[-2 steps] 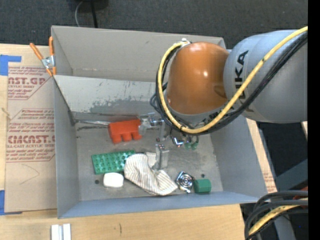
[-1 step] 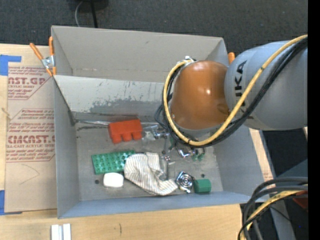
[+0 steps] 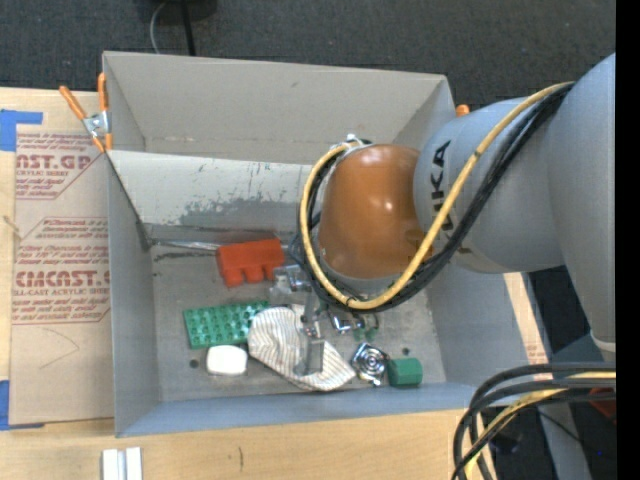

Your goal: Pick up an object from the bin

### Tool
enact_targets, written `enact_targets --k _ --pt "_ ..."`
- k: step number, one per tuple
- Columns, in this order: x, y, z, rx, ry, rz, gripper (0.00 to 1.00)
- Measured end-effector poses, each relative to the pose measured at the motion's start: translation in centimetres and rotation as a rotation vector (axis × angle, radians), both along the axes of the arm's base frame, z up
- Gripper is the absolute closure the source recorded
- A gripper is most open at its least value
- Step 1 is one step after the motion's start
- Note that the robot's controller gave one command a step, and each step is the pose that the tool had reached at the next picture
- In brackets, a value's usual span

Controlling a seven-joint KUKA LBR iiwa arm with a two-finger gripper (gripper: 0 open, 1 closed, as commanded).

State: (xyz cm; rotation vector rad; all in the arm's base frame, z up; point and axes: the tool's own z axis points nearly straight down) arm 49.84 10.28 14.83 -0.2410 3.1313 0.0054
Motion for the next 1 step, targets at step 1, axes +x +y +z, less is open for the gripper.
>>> enact_targets --k 1 --pt "1.09 0.57 -2.38 -0.002 -0.004 0.02 0.0"
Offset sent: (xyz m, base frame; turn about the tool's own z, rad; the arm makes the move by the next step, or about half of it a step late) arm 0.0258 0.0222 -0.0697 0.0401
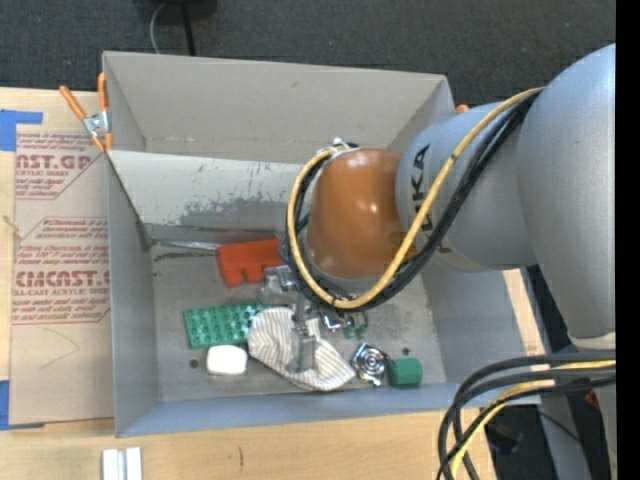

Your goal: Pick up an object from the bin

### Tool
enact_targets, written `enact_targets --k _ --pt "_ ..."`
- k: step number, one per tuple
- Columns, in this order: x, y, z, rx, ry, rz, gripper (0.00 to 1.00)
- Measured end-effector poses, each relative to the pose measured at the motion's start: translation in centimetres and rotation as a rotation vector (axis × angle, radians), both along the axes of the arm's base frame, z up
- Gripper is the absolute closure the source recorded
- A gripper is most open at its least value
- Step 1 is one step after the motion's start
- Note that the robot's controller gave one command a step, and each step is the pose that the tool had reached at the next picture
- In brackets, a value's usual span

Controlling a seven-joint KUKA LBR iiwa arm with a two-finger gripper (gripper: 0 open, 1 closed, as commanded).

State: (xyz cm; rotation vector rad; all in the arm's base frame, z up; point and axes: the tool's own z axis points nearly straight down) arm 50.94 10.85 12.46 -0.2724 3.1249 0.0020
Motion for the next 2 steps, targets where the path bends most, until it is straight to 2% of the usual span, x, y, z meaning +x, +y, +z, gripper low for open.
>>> enact_targets --k 1,2 --pt "1.63 1.73 -4.43 0.004 0.0 -0.061 1.0" --pt "1.63 1.73 -4.43 0.004 0.0 -0.061 1.0"
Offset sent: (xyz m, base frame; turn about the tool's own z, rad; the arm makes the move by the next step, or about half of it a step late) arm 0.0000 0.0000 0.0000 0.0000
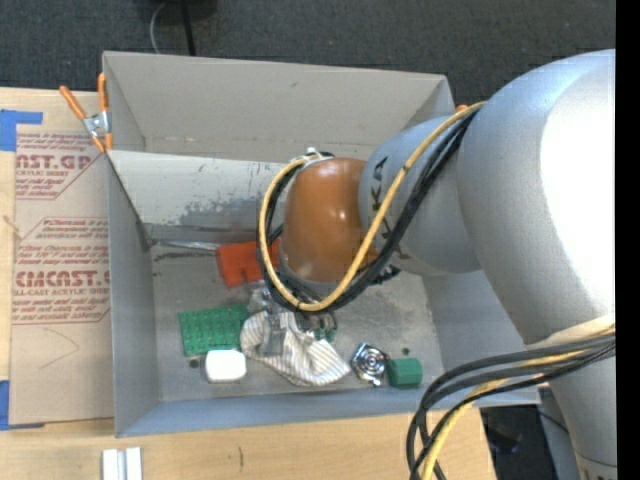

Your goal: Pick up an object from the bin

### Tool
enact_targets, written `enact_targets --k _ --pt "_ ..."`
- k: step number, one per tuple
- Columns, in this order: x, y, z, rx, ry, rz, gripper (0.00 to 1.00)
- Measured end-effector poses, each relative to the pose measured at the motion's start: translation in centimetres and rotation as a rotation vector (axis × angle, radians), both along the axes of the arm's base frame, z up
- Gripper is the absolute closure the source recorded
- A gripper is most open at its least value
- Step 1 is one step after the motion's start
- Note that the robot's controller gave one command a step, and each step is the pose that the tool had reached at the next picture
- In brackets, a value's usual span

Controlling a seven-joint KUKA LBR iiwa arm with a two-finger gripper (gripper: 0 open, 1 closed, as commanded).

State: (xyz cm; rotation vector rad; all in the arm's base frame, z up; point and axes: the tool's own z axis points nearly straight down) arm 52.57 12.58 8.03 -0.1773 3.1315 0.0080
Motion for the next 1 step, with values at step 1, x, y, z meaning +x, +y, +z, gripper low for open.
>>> enact_targets --k 1 --pt "-0.46 0.25 4.23 -0.002 0.01 -0.004 1.0"
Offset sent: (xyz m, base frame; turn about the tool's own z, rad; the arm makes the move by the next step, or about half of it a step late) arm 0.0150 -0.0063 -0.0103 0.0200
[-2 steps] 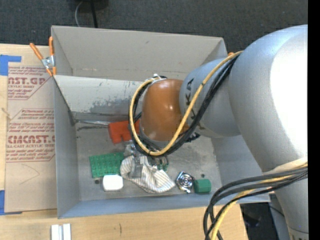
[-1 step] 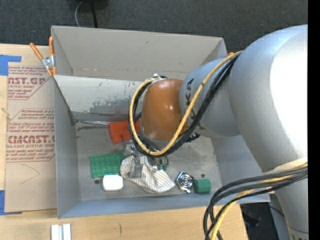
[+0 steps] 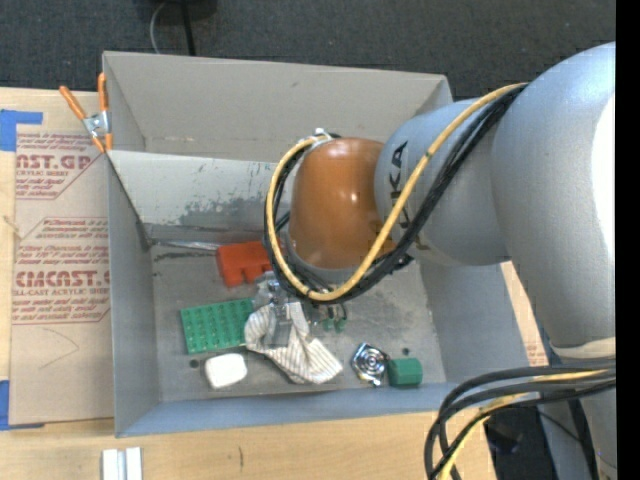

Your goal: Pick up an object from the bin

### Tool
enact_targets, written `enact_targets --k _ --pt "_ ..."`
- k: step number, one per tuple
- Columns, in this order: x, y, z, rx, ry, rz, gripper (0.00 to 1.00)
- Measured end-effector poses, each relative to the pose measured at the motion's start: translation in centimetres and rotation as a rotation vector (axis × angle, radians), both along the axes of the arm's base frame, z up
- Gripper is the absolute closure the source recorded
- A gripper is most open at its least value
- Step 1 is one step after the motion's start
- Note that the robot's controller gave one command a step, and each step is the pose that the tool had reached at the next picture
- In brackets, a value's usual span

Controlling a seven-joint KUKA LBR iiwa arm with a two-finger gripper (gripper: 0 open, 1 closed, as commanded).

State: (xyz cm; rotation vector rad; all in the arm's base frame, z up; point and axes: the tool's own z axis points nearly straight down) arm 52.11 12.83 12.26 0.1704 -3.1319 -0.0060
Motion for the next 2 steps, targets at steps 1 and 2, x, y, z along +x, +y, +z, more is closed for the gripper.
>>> enact_targets --k 1,2 --pt "1.2 -0.1 1.5 0.005 -0.021 -0.005 1.0" --pt "0.9 -2.0 18.6 0.001 0.0 0.116 1.0"
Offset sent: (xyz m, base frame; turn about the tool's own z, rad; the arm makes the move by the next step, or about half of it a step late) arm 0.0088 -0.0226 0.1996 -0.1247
